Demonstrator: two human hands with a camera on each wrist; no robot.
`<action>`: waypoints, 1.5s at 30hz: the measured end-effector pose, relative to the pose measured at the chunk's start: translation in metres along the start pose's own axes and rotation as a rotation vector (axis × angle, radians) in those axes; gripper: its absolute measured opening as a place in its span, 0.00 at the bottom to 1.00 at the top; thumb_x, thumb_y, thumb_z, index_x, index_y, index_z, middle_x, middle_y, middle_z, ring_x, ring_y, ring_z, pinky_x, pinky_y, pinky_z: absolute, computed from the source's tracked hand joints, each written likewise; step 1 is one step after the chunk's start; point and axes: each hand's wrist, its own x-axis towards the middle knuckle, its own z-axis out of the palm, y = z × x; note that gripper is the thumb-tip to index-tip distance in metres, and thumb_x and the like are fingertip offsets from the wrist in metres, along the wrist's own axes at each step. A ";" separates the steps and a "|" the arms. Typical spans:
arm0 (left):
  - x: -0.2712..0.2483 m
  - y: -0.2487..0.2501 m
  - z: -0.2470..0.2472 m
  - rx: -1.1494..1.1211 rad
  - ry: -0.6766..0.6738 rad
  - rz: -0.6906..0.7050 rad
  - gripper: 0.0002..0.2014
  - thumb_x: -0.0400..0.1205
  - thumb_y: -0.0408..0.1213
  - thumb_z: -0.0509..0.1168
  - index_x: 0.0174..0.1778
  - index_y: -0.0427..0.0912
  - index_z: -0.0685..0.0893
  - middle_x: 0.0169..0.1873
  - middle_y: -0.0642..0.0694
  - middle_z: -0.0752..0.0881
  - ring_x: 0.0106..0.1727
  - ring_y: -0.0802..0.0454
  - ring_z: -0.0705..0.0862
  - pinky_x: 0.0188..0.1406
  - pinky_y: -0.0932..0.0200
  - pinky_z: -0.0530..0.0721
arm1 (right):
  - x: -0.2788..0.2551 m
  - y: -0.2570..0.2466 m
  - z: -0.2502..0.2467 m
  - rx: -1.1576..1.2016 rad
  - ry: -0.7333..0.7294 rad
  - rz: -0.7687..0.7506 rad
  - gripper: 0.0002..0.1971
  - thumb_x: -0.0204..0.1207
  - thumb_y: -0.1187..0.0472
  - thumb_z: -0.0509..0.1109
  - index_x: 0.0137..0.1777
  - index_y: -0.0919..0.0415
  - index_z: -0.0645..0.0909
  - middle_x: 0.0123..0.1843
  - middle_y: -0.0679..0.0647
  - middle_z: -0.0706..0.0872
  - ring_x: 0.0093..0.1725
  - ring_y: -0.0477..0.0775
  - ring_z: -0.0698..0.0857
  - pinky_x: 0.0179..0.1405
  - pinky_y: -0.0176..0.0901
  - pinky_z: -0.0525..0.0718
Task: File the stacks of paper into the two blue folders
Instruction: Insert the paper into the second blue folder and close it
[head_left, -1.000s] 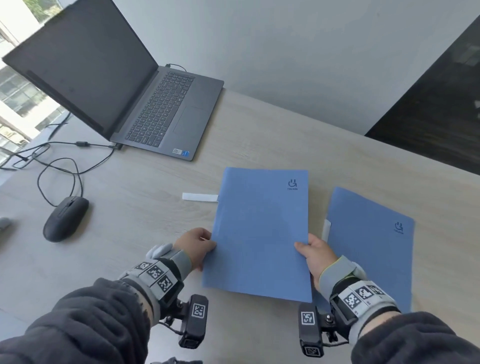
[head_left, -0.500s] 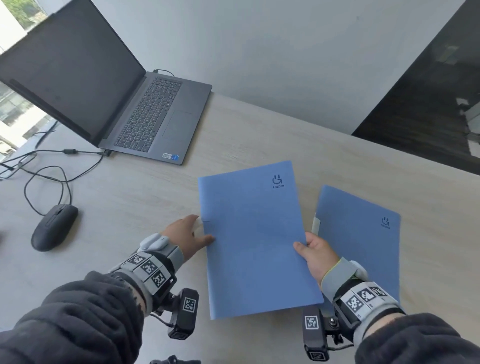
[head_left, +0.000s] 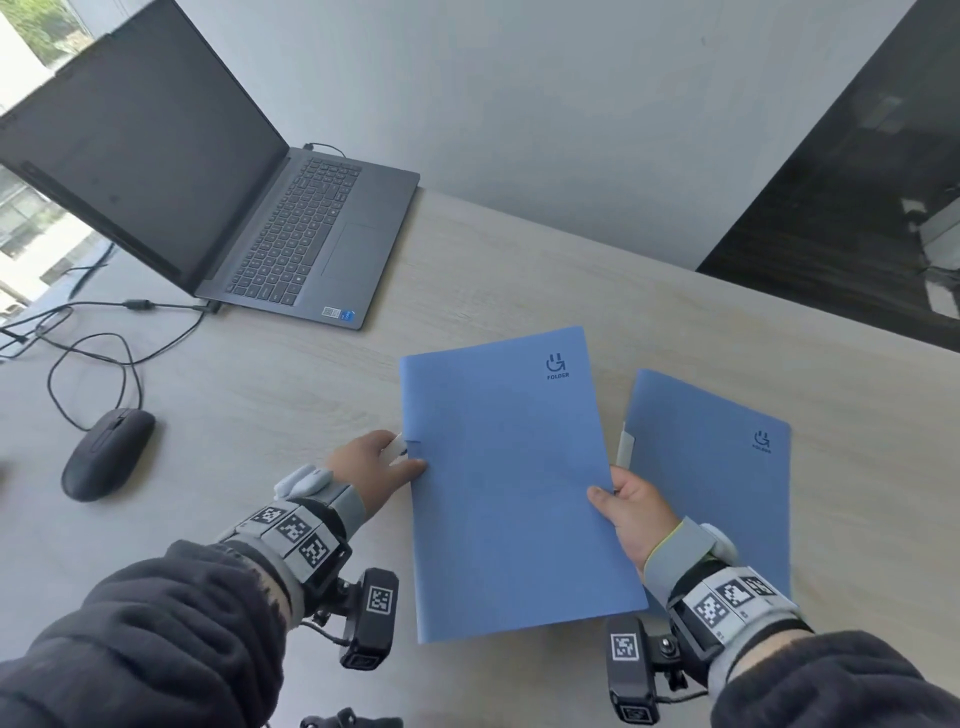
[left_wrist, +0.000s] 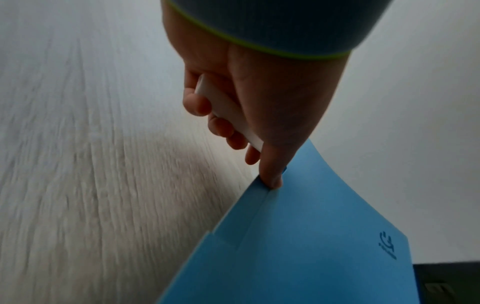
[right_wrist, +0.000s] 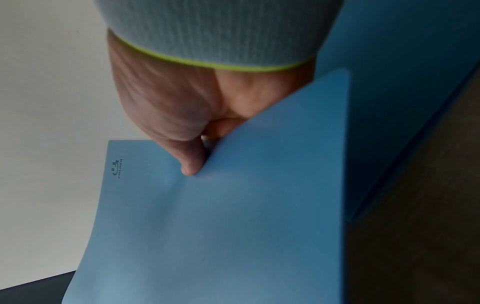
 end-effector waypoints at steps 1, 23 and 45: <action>0.001 -0.001 -0.003 0.061 0.003 0.010 0.18 0.72 0.60 0.70 0.50 0.52 0.82 0.40 0.49 0.87 0.41 0.47 0.85 0.35 0.54 0.78 | 0.000 0.000 -0.001 -0.004 -0.005 0.000 0.14 0.82 0.74 0.61 0.54 0.62 0.86 0.42 0.54 0.94 0.42 0.58 0.92 0.46 0.54 0.89; 0.000 0.004 -0.017 0.075 -0.067 -0.013 0.16 0.72 0.57 0.68 0.33 0.47 0.86 0.28 0.50 0.90 0.29 0.49 0.84 0.31 0.58 0.78 | -0.006 -0.001 -0.009 0.036 -0.163 0.046 0.13 0.81 0.77 0.60 0.57 0.66 0.82 0.43 0.53 0.94 0.40 0.52 0.93 0.37 0.44 0.90; -0.016 0.027 0.033 -0.872 -0.117 -0.338 0.09 0.81 0.40 0.63 0.46 0.46 0.90 0.48 0.39 0.91 0.47 0.38 0.88 0.62 0.32 0.84 | -0.009 0.016 -0.015 0.086 -0.063 0.069 0.13 0.82 0.75 0.61 0.59 0.66 0.84 0.52 0.64 0.91 0.49 0.66 0.90 0.54 0.65 0.88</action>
